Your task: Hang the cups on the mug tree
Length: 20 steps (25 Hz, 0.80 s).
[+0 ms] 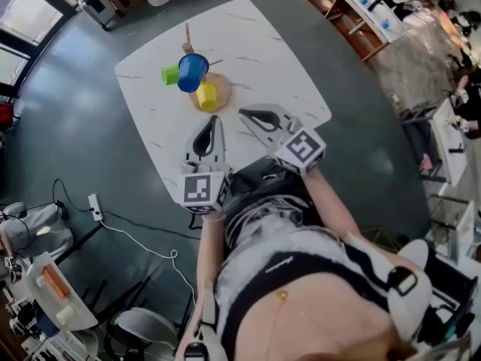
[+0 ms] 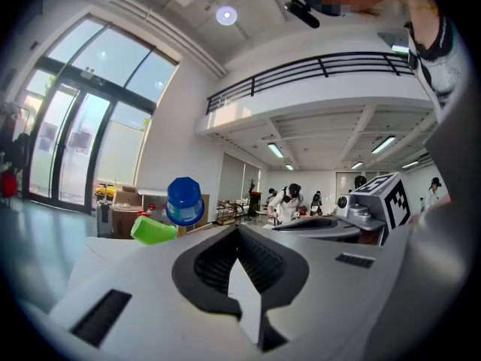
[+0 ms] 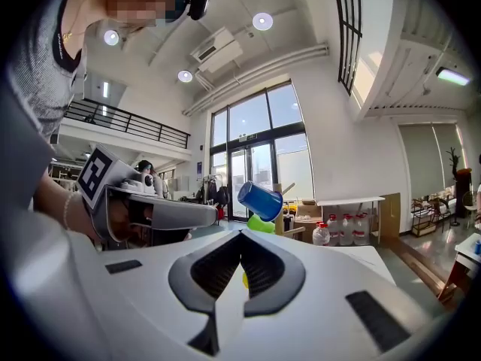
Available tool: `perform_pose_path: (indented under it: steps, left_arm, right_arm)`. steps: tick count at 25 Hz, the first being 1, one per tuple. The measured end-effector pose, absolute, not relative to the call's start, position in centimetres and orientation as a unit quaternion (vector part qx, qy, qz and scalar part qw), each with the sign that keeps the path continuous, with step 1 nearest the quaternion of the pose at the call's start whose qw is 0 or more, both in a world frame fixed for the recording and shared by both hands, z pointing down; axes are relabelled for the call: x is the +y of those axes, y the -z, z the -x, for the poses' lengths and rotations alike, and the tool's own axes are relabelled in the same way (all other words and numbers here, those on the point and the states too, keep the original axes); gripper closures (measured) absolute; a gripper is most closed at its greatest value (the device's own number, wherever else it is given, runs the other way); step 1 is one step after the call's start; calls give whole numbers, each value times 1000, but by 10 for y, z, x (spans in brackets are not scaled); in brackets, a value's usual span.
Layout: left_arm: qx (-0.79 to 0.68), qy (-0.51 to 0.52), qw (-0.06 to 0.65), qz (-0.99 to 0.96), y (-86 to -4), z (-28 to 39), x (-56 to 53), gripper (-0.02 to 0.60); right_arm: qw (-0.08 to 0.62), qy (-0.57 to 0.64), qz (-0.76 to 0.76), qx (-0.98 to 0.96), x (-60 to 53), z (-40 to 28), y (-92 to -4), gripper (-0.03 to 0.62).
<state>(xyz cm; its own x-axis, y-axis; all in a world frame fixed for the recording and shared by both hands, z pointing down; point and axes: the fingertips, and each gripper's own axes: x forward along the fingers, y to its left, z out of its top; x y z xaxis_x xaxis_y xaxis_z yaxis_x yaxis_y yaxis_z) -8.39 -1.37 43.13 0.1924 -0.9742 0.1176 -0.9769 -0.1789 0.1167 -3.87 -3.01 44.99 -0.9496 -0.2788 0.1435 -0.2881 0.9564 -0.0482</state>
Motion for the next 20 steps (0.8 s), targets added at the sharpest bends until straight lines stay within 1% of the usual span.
perform_pose_path:
  steps: [11,20]
  left_arm:
    - [-678,-4,75,-731,-415,42,7,589]
    - [-703,-6,72,-707,-408,12,19,589]
  right_arm:
    - [48,-15,-88,-995,-10,9,-434,591]
    - [37,-23,-55,-998,3,-21,-430,591]
